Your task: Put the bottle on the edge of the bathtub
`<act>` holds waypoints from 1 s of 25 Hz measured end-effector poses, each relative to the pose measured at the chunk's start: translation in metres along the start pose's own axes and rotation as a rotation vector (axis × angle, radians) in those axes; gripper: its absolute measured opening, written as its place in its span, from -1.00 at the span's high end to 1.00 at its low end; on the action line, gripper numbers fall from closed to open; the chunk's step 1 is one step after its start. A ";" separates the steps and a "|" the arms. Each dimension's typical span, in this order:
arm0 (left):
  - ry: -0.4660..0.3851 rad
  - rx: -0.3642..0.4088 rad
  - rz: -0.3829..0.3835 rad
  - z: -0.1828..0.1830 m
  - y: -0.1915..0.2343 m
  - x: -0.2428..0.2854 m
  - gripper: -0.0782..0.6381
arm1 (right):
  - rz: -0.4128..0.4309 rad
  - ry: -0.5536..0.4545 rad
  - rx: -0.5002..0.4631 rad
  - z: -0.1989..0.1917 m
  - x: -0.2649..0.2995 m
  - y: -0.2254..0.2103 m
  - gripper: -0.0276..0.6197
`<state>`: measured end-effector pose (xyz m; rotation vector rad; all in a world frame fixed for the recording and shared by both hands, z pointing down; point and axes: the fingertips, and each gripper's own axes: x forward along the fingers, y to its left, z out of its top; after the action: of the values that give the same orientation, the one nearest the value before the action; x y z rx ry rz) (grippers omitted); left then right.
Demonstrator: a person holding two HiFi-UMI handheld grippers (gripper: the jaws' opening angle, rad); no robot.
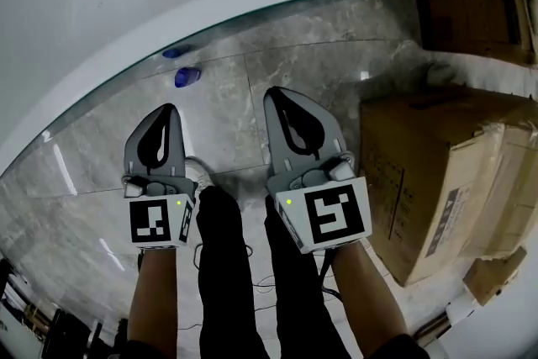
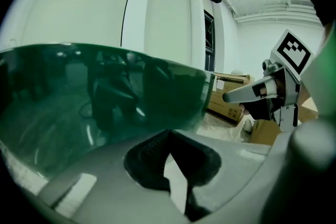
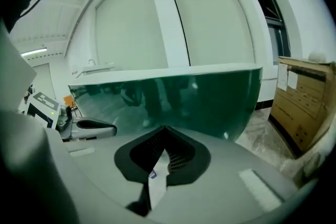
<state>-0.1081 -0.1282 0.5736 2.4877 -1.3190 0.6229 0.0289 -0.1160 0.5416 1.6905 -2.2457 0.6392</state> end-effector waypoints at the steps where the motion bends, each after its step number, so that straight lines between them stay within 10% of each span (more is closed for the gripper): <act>1: -0.003 -0.002 -0.003 0.007 -0.001 -0.004 0.78 | 0.001 -0.004 -0.005 0.008 -0.003 0.003 0.83; 25: -0.060 -0.041 0.048 0.147 0.011 -0.090 0.78 | 0.023 -0.075 -0.041 0.144 -0.058 0.047 0.84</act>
<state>-0.1255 -0.1297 0.4020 2.4665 -1.4022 0.5300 0.0093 -0.1268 0.3811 1.6980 -2.3161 0.5390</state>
